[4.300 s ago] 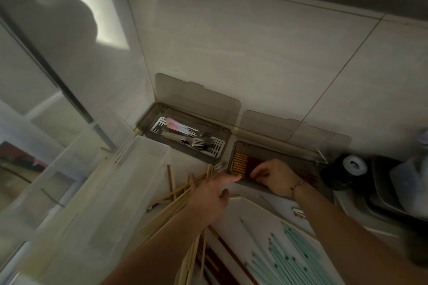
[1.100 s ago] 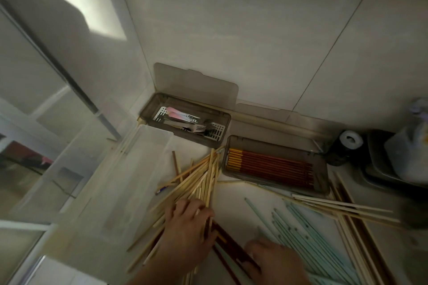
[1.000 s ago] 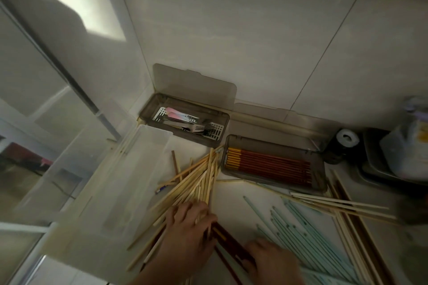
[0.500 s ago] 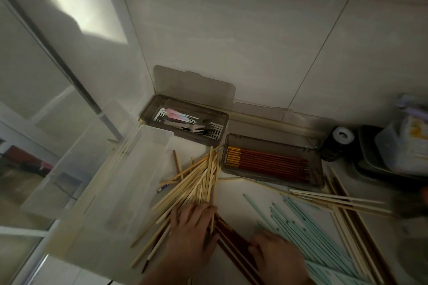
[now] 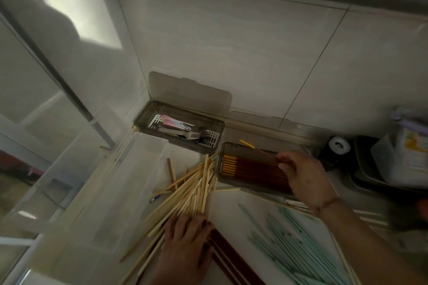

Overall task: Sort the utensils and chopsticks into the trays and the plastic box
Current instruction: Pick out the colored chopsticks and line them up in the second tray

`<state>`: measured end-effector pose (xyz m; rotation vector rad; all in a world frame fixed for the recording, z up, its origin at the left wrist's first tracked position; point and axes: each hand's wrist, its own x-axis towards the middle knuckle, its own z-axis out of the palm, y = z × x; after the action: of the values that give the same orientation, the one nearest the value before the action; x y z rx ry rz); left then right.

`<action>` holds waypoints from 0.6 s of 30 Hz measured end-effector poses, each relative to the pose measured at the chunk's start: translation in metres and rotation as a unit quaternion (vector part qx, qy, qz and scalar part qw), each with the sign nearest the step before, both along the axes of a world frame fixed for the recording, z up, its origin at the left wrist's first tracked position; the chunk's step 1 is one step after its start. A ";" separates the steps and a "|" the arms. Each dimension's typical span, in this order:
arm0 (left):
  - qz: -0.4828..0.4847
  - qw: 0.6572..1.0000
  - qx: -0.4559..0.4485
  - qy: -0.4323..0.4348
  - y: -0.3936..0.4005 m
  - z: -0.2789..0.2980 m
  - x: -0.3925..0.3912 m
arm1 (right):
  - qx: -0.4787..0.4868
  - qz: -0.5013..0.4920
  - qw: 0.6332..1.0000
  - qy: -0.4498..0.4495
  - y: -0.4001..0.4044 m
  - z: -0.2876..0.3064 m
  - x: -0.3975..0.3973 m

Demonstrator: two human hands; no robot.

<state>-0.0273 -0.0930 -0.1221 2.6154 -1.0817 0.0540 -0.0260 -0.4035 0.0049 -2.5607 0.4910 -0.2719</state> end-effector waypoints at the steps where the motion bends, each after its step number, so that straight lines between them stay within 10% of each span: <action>1: -0.001 1.000 -0.001 -0.003 0.000 0.000 0.000 | -0.058 0.014 0.998 0.030 -0.004 -0.003 0.010; 18: -0.002 1.000 -0.014 -0.026 -0.001 0.005 0.000 | -0.298 0.161 0.901 0.270 -0.003 -0.047 0.066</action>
<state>-0.0272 -0.0936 -0.1167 2.6000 -1.0964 0.1366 0.0402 -0.4069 -0.0419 -3.2632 0.1675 0.5032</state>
